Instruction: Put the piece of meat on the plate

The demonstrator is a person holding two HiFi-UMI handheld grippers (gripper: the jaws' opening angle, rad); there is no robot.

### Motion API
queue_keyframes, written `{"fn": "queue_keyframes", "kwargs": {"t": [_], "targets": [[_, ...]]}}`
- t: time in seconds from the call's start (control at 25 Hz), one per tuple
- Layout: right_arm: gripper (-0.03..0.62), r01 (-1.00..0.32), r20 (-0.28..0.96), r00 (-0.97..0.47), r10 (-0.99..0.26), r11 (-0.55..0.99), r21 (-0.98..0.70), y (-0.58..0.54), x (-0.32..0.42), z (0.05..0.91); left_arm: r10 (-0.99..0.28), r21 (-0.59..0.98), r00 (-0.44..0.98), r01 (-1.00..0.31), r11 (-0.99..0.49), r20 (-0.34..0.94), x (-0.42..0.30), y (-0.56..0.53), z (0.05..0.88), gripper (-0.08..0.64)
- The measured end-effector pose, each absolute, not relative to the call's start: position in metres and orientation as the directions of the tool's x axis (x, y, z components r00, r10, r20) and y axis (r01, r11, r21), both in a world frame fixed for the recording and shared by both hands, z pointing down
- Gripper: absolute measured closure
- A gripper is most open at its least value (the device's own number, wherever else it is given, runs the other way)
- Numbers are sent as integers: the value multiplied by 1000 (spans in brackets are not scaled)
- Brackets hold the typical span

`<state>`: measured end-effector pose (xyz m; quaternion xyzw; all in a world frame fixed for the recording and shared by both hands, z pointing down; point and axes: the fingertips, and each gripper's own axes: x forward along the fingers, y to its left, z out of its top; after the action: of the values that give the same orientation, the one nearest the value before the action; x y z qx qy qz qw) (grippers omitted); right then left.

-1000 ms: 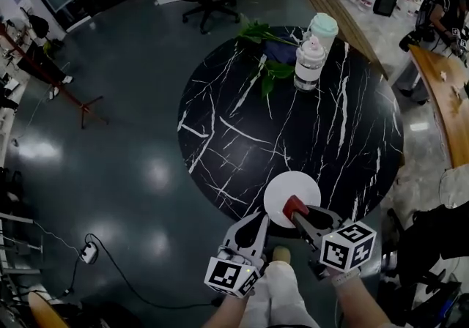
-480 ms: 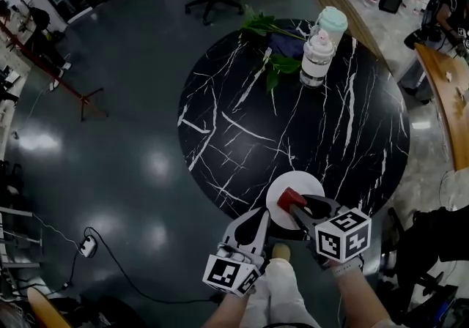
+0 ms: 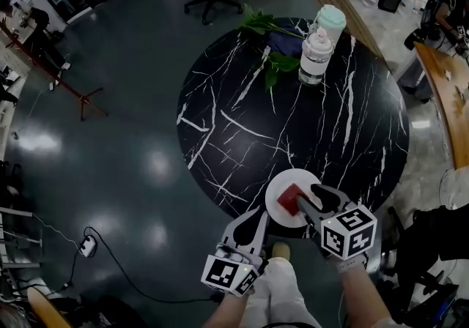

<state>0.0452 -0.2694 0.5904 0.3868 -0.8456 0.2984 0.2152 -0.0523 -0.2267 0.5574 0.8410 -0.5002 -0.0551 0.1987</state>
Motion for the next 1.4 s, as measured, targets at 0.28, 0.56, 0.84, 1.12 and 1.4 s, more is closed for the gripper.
{"fn": "queue_keyframes", "kwargs": {"t": [0.28, 0.56, 0.84, 1.12, 1.4], "targets": [[438, -732, 491, -681, -543, 537, -420, -263, 40, 559, -863, 377, 496, -821, -429, 99, -50, -225, 544, 552], [550, -694, 450, -717, -533, 610, -383, -231, 33, 521, -849, 348, 522, -812, -468, 78, -44, -221, 512, 553], [581, -677, 457, -726, -513, 647, -351, -191, 27, 494, -817, 345, 570, -787, -512, 86, -36, -199, 486, 553], [581, -691, 424, -718, -553, 640, -335, -172, 36, 463, -788, 332, 611, -761, -557, 78, -27, -182, 458, 553], [581, -707, 395, -704, -590, 635, -311, -175, 41, 445, -781, 300, 622, -754, -584, 44, -25, -189, 438, 554]]}}
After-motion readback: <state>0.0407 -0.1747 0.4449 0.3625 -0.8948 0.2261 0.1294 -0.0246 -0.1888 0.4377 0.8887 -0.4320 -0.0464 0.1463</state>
